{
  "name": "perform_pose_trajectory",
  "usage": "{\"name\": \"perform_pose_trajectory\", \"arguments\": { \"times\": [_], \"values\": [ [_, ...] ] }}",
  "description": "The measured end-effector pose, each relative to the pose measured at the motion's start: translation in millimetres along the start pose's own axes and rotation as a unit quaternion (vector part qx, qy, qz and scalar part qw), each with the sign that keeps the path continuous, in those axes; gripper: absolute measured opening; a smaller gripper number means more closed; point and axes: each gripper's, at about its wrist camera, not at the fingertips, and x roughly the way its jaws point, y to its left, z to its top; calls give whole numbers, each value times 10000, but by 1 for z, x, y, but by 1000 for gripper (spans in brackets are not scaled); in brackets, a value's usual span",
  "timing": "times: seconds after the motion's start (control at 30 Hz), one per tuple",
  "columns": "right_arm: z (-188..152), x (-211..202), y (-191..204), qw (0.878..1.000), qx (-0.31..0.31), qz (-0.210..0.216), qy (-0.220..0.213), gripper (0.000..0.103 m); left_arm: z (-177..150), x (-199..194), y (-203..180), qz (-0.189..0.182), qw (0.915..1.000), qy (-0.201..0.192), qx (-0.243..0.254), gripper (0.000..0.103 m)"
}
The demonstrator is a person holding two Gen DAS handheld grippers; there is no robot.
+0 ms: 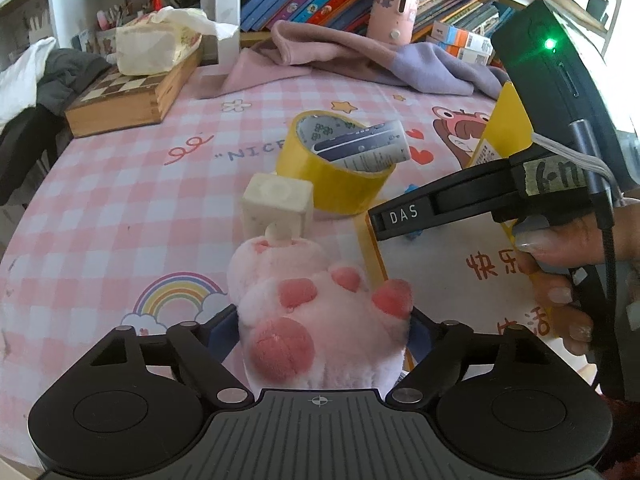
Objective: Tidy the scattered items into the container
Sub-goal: 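Close the right gripper on the blue block while the left gripper grasps the pink plush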
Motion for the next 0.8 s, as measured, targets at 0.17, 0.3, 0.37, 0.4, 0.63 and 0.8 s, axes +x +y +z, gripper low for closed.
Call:
{"name": "perform_pose_trajectory", "arguments": {
  "times": [0.17,0.3,0.37,0.4,0.63,0.8],
  "values": [
    [-1,-11,6,9994,-274,207,-109,39,1,-15,9,124,9995,-143,-257,75],
    [-5,-35,10,9981,-337,417,-301,39,-1,-31,12,152,9986,-345,-378,75],
    [-10,-50,11,9970,-401,507,-416,39,-4,-40,12,145,9981,-419,-426,75],
    [-13,-58,11,9964,-432,555,-482,39,-6,-45,12,131,9978,-458,-451,75],
    [-41,-111,7,9926,-565,723,-791,39,-21,-84,5,-25,9954,-782,-557,75],
    [-67,-142,9,9892,-636,799,-1048,39,-34,-108,-6,-167,9946,-912,-470,75]
  ]
}}
